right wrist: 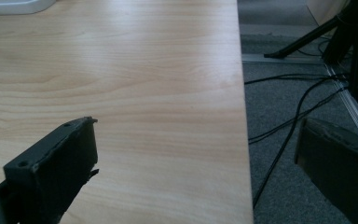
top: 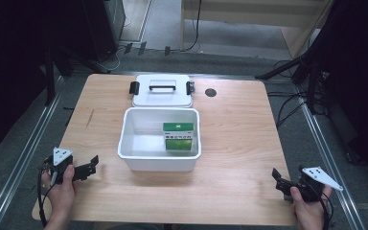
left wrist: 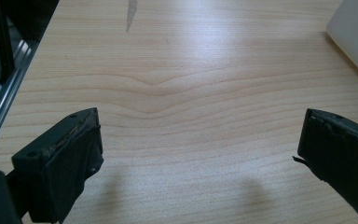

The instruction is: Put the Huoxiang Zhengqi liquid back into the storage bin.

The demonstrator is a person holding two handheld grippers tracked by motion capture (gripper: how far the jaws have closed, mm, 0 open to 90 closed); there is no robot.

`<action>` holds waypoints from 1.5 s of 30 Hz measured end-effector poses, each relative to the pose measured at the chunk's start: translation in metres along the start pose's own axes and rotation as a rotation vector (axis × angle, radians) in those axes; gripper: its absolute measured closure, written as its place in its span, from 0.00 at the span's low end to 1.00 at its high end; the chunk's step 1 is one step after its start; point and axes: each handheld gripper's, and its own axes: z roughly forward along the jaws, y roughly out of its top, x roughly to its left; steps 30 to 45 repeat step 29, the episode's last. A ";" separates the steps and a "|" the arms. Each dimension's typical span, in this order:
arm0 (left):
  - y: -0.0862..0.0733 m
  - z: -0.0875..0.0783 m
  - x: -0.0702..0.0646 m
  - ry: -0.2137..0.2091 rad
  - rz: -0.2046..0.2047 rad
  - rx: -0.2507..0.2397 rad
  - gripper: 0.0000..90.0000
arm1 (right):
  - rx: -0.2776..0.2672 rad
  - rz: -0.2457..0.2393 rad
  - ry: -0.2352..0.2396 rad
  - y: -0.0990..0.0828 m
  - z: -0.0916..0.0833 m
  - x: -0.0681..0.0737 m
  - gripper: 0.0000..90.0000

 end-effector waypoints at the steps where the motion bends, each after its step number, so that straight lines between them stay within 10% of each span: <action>1: 0.000 0.000 0.000 0.001 0.000 -0.001 0.01 | -0.004 0.012 -0.002 -0.003 -0.001 -0.001 0.00; 45: 0.001 0.002 0.000 0.004 0.007 0.013 0.01 | 0.055 -0.034 -0.012 -0.010 0.007 0.005 0.00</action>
